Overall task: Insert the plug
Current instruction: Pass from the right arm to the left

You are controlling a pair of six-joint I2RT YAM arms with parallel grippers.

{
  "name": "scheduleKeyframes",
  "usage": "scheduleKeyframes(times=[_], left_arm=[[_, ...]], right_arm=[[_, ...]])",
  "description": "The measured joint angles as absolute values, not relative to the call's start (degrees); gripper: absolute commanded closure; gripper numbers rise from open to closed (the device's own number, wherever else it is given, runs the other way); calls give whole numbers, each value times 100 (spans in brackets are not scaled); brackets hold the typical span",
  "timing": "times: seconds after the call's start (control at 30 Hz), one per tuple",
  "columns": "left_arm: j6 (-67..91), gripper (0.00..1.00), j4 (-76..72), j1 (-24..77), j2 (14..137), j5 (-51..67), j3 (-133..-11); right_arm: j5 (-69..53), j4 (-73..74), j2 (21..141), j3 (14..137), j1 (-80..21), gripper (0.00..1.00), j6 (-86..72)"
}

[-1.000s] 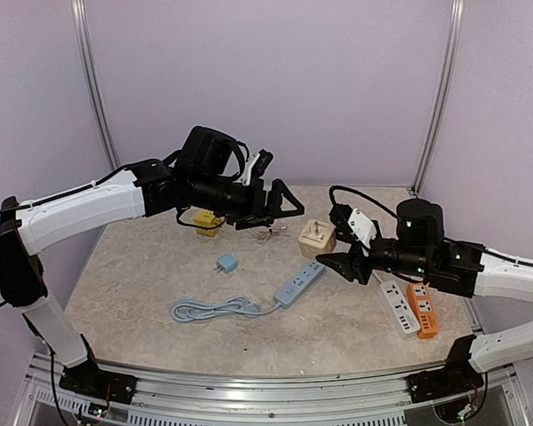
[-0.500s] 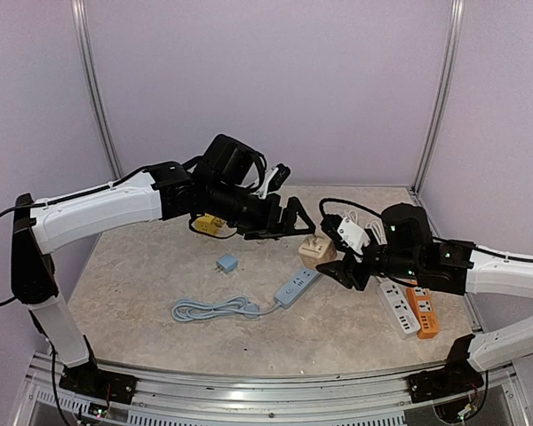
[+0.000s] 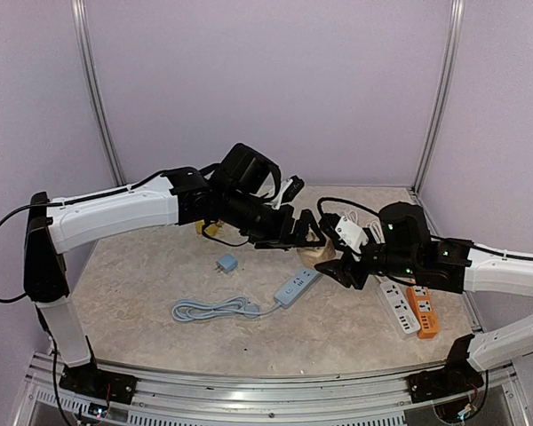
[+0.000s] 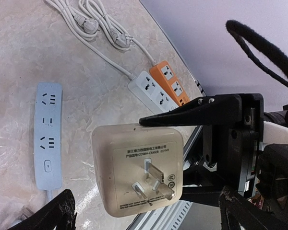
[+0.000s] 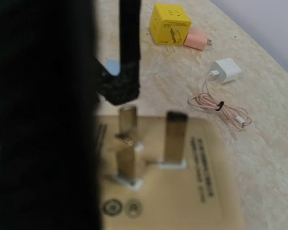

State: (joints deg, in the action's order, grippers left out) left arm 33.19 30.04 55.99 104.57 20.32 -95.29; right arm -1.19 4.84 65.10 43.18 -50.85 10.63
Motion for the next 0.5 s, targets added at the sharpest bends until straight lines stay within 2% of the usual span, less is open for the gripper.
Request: scheduleKeyframes(times=[0.23, 0.5], left_arm=[[3365, 12, 3006, 5616, 10617, 2045, -9596], [3393, 16, 3009, 5638, 10707, 2043, -9607]], right_arm=[[-123, 486, 6510, 4335, -5085, 100, 1057], [-167, 486, 6519, 4335, -5085, 100, 1057]])
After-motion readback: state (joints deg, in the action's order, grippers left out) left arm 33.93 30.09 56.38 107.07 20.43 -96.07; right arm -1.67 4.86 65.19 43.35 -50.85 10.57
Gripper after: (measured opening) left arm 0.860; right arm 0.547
